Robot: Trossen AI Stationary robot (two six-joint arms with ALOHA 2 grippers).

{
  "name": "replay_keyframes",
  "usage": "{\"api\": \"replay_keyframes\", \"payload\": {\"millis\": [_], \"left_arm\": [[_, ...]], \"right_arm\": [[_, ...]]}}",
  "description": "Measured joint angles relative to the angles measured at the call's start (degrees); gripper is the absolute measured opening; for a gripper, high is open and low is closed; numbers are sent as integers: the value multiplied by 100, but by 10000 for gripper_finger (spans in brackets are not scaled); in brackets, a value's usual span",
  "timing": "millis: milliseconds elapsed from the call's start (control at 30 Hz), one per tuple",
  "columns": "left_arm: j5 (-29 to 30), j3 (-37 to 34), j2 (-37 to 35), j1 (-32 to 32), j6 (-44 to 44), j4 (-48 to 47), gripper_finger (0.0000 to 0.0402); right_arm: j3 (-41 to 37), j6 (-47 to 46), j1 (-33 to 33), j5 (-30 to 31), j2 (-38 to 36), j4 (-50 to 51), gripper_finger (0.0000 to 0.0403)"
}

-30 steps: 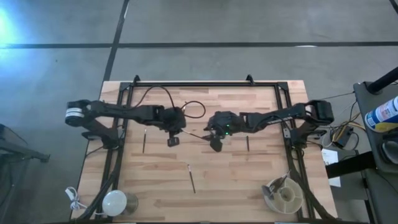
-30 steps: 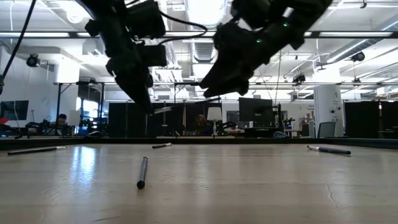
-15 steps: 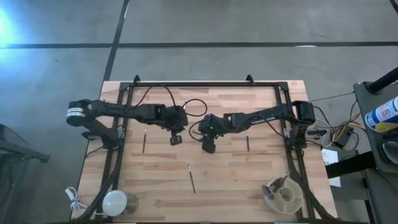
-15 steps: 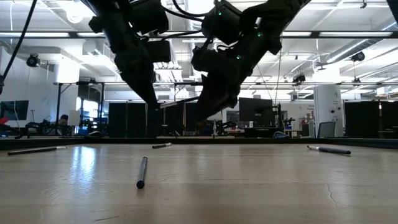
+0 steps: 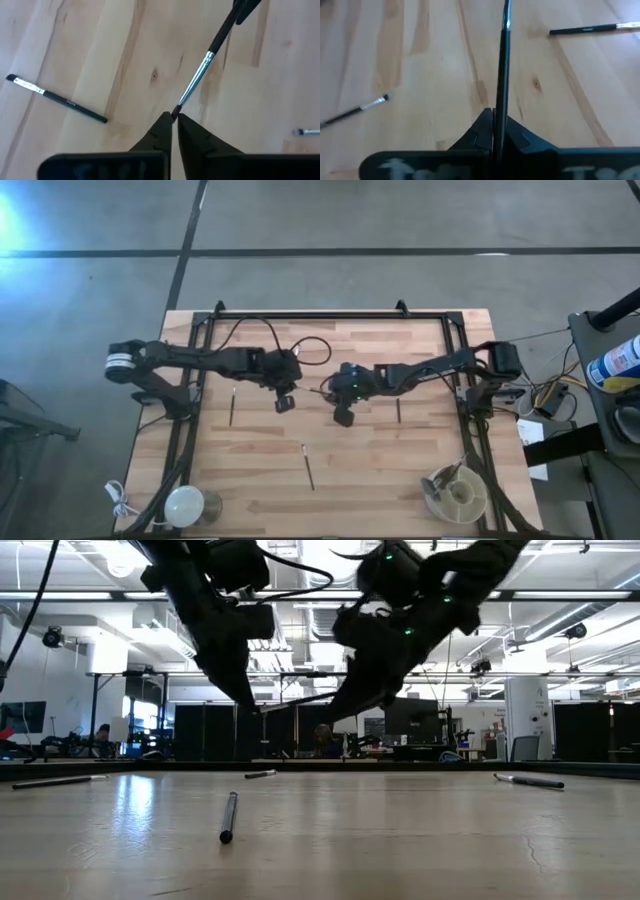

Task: Put items in baskets/containers
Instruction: Put the black eyeshadow brush into the white organizer

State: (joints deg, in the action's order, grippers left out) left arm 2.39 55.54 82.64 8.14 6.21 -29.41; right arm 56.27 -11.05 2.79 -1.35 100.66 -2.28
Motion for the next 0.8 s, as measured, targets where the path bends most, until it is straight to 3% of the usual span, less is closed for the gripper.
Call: {"api": "replay_keyframes", "payload": {"millis": [233, 467, 667, 800], "left_arm": [[17, -675, -391, 39, 331, 1220, 73], [-39, -1717, -826, 42, 756, 3251, 83], [-315, -2739, -953, 37, 775, 5174, 83], [-422, -3568, -847, 35, 847, 7037, 83]], "right_arm": [[-1015, -248, 0, -1, -622, -1305, 8], [-1602, -356, 0, -1, -1046, -1942, 8], [-1600, 213, 0, -150, -1121, -1384, 8], [-1135, 1280, 20, -349, -1119, 121, 19]]}}
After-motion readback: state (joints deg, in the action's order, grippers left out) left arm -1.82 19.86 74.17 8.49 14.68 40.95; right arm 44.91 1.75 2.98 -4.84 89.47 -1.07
